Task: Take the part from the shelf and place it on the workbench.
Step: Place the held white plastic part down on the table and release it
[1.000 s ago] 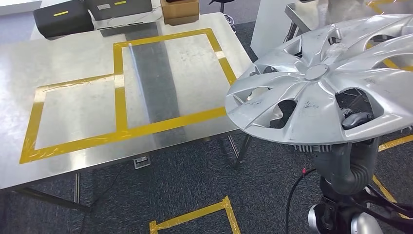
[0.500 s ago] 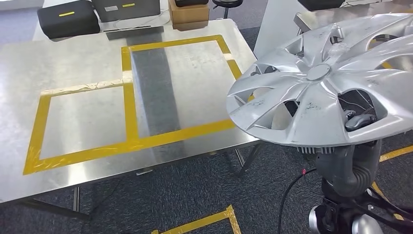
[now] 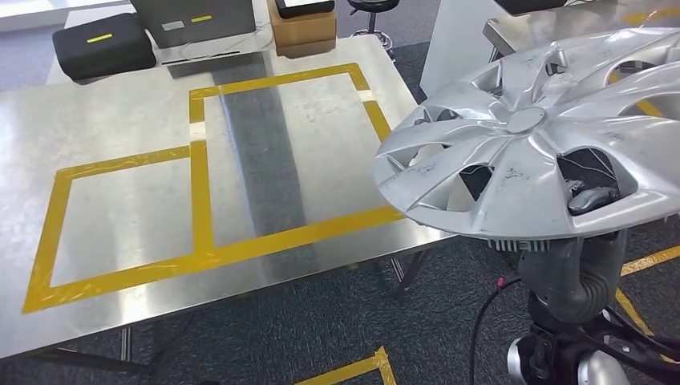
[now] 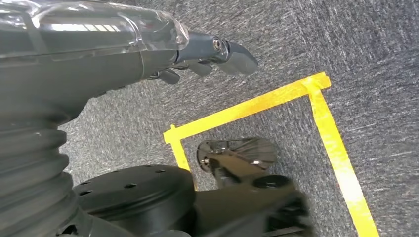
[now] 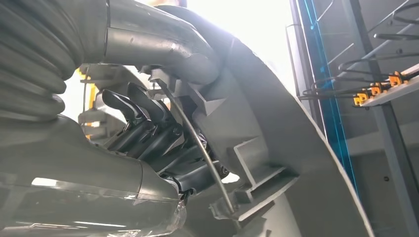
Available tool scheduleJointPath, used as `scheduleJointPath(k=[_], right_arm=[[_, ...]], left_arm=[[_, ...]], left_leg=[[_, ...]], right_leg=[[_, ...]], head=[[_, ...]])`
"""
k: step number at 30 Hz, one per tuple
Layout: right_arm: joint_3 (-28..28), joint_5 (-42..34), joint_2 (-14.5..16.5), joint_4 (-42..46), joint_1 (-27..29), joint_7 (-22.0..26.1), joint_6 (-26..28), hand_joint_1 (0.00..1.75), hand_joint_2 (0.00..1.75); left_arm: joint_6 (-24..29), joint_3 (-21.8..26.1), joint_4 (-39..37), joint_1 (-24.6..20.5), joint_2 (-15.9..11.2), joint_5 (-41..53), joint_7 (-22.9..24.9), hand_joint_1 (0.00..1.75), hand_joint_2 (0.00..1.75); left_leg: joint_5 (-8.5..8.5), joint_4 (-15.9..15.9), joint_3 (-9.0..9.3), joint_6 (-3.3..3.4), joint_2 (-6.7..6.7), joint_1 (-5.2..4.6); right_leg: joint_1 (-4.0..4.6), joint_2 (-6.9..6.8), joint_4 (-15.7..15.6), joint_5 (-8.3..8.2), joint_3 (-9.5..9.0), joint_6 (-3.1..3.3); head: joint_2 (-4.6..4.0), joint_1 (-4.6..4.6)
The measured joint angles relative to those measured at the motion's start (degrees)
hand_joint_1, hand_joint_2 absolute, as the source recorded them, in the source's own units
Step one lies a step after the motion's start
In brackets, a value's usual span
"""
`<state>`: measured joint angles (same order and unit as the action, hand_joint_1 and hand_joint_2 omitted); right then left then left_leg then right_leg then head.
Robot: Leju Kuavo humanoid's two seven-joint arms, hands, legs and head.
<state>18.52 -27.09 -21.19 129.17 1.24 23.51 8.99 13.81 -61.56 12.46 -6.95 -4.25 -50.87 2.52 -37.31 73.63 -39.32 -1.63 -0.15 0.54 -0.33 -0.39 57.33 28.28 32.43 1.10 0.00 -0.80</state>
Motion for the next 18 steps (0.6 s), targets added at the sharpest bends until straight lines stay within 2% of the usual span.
scheduleJointPath(k=[1,2,3,4,5,7,8,9,10,14,18], right_arm=[[0.0,0.0,0.0,0.0,0.0,0.0,0.0,1.75,1.75],[0.0,-0.1,0.1,0.0,0.0,0.0,0.0,1.75,1.75],[0.0,-0.2,0.1,-0.1,0.1,0.0,0.0,1.75,1.75],[0.0,-0.3,0.1,-0.1,0.0,0.0,-0.1,1.75,1.75],[0.0,-0.4,0.1,-0.1,0.0,0.0,-0.1,1.75,1.75],[0.0,-0.5,0.1,-0.1,-0.1,-0.1,-0.2,1.75,1.75],[0.0,-0.5,0.1,-0.1,-0.1,-0.1,-0.3,1.75,1.75],[0.0,-0.5,0.1,-0.2,-0.1,-0.1,-0.3,1.75,1.75],[0.0,-0.5,0.1,-0.2,-0.1,-0.1,-0.3,1.75,1.75],[0.0,-0.5,0.1,-0.2,-0.1,-0.1,-0.4,1.75,1.75],[0.0,-0.5,0.1,-0.2,-0.1,-0.1,-0.4,1.75,1.75]], left_arm=[[0.0,0.0,0.0,0.0,0.0,0.0,0.0,0.00,1.75],[0.0,0.0,0.0,0.1,-0.1,0.0,0.0,0.00,1.75],[0.0,0.0,0.0,0.1,-0.1,0.0,0.0,0.00,1.75],[0.0,0.0,0.0,0.1,0.0,0.0,0.0,0.00,1.75],[0.1,0.0,0.0,0.1,0.1,0.0,-0.1,0.00,1.75],[0.1,0.0,0.0,0.1,0.3,0.0,-0.1,0.00,1.75],[0.1,0.0,0.0,0.1,0.3,-0.1,-0.1,0.00,1.75],[0.1,0.0,0.0,0.2,0.3,-0.1,-0.1,0.00,1.75],[0.1,0.0,0.0,0.2,0.3,-0.1,-0.1,0.00,1.75],[0.1,0.0,0.0,0.1,0.2,-0.1,-0.2,0.00,1.75],[0.1,0.0,0.0,0.1,0.2,-0.1,-0.2,0.00,1.75]], left_leg=[[1.38,0.0,-0.78,-0.20,0.03,0.07],[3.86,-2.0,-0.51,-0.58,0.11,0.21],[6.69,-5.4,0.48,-1.17,0.26,0.48],[8.66,-8.4,1.64,-1.98,0.45,0.65],[9.46,-10.8,2.68,-2.09,0.64,0.77],[8.91,-12.3,3.45,-0.84,0.82,0.61],[8.64,-12.6,3.58,0.07,0.81,0.54],[8.68,-12.6,3.57,0.38,0.75,0.45],[8.61,-12.6,3.62,0.23,0.67,0.40],[8.38,-12.6,3.63,0.59,0.42,0.25],[8.33,-12.6,3.62,0.67,0.24,0.23]], right_leg=[[-0.11,0.03,0.1,0.37,-0.44,-0.05],[-0.24,0.07,0.2,0.81,-0.95,-0.17],[-0.39,0.09,0.5,1.36,-1.47,-0.36],[-0.38,0.22,0.9,1.93,-1.77,-0.65],[-0.28,0.36,1.4,2.45,-1.82,-0.91],[-0.03,0.64,2.0,3.05,-1.62,-1.20],[-0.05,0.68,2.0,3.12,-1.59,-1.18],[-0.08,0.67,1.9,3.13,-1.69,-1.19],[-0.12,0.66,1.7,3.11,-1.78,-1.23],[-0.21,0.56,1.3,3.16,-2.01,-1.48],[-0.23,0.46,1.0,3.14,-2.10,-1.82]], head=[[0.00,0.23],[0.00,0.39],[0.00,0.52],[0.00,0.78],[0.00,1.05],[0.00,1.03],[0.00,0.79],[0.00,0.48],[0.00,0.37],[0.00,0.16],[0.00,0.14]])
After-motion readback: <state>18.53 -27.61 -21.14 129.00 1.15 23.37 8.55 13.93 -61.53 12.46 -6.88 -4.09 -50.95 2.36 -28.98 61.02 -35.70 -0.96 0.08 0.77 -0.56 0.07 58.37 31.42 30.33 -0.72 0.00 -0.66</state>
